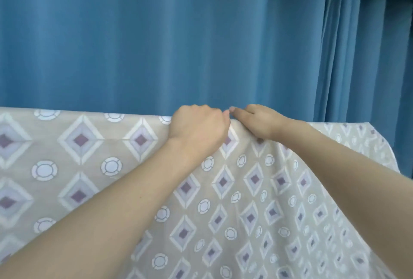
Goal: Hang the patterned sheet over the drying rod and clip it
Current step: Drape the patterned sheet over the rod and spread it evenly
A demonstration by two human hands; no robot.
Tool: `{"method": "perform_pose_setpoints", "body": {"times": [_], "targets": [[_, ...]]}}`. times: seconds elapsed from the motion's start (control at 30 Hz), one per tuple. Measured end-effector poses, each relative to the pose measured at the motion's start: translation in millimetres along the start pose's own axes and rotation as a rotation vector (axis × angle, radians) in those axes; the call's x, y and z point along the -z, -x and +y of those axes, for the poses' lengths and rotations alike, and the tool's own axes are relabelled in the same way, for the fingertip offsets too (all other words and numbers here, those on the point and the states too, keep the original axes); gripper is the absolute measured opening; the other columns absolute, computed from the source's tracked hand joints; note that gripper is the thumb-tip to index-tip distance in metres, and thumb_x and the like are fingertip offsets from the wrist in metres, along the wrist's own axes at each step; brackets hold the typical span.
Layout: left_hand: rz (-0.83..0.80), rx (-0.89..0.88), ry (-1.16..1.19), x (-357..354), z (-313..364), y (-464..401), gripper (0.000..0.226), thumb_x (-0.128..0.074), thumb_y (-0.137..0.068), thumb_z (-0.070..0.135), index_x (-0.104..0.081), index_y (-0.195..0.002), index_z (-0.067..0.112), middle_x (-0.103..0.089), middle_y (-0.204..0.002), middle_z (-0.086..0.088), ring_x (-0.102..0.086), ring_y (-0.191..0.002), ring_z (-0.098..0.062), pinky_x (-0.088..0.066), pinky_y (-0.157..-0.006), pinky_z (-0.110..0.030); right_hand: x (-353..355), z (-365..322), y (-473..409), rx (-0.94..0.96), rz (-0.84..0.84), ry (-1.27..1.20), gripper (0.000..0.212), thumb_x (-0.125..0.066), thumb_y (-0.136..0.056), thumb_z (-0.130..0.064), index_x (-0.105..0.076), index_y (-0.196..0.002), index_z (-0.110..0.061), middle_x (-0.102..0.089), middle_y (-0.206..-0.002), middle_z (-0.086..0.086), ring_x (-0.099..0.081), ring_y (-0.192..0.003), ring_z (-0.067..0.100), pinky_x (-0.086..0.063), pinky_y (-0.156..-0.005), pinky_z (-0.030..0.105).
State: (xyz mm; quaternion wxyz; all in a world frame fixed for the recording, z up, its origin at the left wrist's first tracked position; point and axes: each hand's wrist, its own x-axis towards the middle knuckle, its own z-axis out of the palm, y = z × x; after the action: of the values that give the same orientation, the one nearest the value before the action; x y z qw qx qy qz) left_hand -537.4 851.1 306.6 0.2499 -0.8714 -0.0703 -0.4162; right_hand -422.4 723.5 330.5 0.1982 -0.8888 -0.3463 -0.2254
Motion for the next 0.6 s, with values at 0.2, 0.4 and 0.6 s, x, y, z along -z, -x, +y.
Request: {"method": "perform_pose_setpoints", "body": {"times": [0.2, 0.4, 0.6], "targets": [[-0.434, 0.134, 0.215, 7, -9, -33, 0.029, -0.026, -0.095, 0.008, -0.038, -0.070, 0.018, -0.043, -0.078, 0.004, -0.045, -0.070, -0.017, -0.034, -0.065, -0.033, -3, 101, 19, -0.048, 0.372, 0.155, 0.061, -0.020, -0.104, -0.041, -0.032, -0.052, -0.010, -0.044, -0.051, 0.006, -0.050, -0.064, 0.034, -0.032, -0.061, 0.035], [-0.119, 0.083, 0.155, 8, 54, -38, 0.026, -0.031, -0.102, 0.019, -0.032, -0.076, 0.017, -0.038, -0.071, 0.003, -0.038, -0.063, -0.022, -0.035, -0.062, -0.034, 9, 127, 6, -0.137, 0.283, 0.169, 0.053, -0.024, -0.101, -0.035, -0.038, -0.058, -0.008, -0.050, -0.061, 0.010, -0.052, -0.066, 0.033, -0.038, -0.063, 0.034], [-0.132, 0.001, 0.136, -13, 91, -54, 0.043, -0.017, -0.105, 0.044, -0.047, -0.091, 0.018, -0.064, -0.096, -0.005, -0.052, -0.078, -0.028, -0.029, -0.062, -0.033, 18, 127, -9, -0.113, 0.092, 0.142, 0.053, -0.026, -0.100, -0.044, -0.041, -0.062, -0.012, -0.050, -0.069, 0.005, -0.051, -0.073, 0.024, -0.035, -0.067, 0.034]]}}
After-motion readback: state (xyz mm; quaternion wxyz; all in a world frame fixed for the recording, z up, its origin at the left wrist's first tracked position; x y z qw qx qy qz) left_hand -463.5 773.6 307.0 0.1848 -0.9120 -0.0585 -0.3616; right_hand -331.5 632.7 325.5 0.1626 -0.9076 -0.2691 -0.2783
